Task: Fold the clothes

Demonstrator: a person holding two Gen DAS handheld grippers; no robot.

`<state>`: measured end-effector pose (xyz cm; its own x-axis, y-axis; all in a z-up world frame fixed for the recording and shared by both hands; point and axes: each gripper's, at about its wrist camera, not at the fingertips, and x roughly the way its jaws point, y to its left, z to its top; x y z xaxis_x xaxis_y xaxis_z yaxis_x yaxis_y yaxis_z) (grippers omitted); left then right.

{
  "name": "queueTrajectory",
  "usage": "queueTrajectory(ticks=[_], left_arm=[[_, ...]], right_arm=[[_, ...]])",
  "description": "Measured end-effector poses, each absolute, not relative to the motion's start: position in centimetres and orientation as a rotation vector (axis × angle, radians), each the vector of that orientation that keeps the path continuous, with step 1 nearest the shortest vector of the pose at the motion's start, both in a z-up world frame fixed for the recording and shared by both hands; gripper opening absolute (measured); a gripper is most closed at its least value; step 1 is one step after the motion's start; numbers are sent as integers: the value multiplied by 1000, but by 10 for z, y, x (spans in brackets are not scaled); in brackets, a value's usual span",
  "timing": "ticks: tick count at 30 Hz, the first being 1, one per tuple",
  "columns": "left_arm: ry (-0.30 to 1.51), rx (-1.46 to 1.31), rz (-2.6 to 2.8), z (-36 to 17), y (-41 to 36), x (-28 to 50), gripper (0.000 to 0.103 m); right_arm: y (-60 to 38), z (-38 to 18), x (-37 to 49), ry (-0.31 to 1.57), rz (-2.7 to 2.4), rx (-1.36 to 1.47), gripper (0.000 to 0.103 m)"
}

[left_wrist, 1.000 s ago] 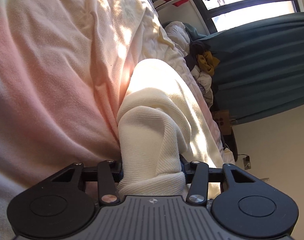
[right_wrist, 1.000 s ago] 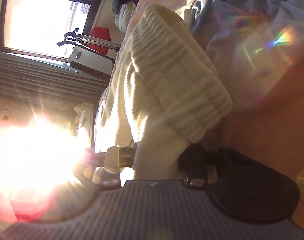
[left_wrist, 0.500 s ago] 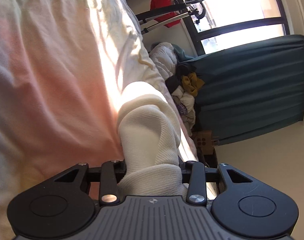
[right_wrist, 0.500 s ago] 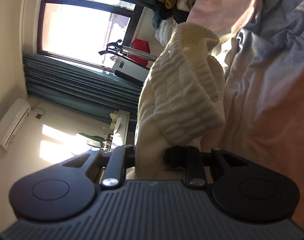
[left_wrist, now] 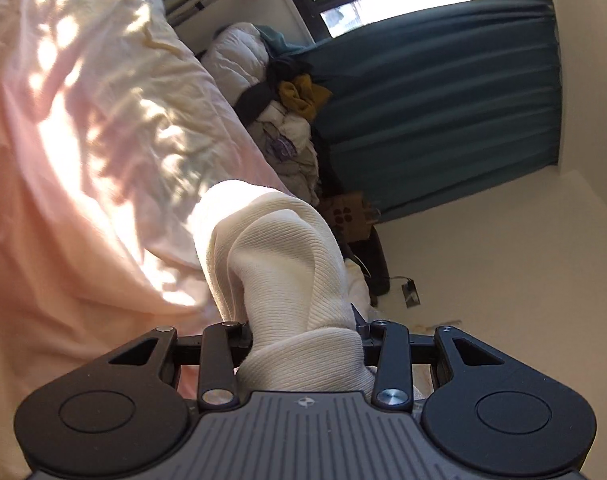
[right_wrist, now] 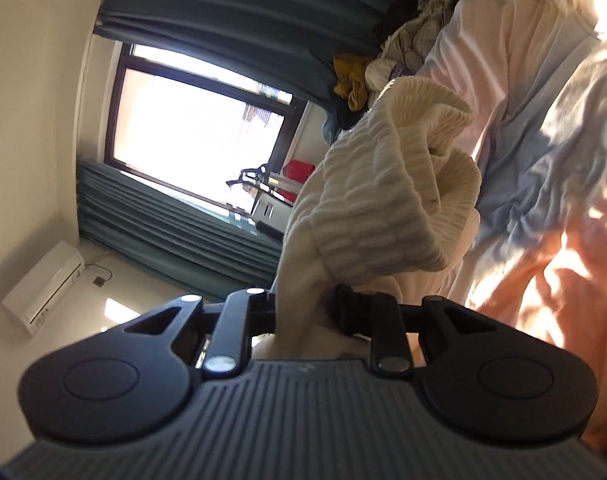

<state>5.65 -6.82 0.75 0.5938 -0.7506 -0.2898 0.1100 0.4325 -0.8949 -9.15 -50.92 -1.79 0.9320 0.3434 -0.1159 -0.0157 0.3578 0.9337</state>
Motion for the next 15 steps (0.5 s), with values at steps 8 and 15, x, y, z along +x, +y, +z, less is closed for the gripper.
queueTrajectory(ticks=[8, 15], left_arm=[[898, -921, -899, 7, -289, 29, 40], [1062, -807, -1113, -15, -478, -18, 40]], right_arm=[[-646, 6, -208, 110, -15, 1145, 26], [-743, -12, -318, -48, -267, 1141, 26]])
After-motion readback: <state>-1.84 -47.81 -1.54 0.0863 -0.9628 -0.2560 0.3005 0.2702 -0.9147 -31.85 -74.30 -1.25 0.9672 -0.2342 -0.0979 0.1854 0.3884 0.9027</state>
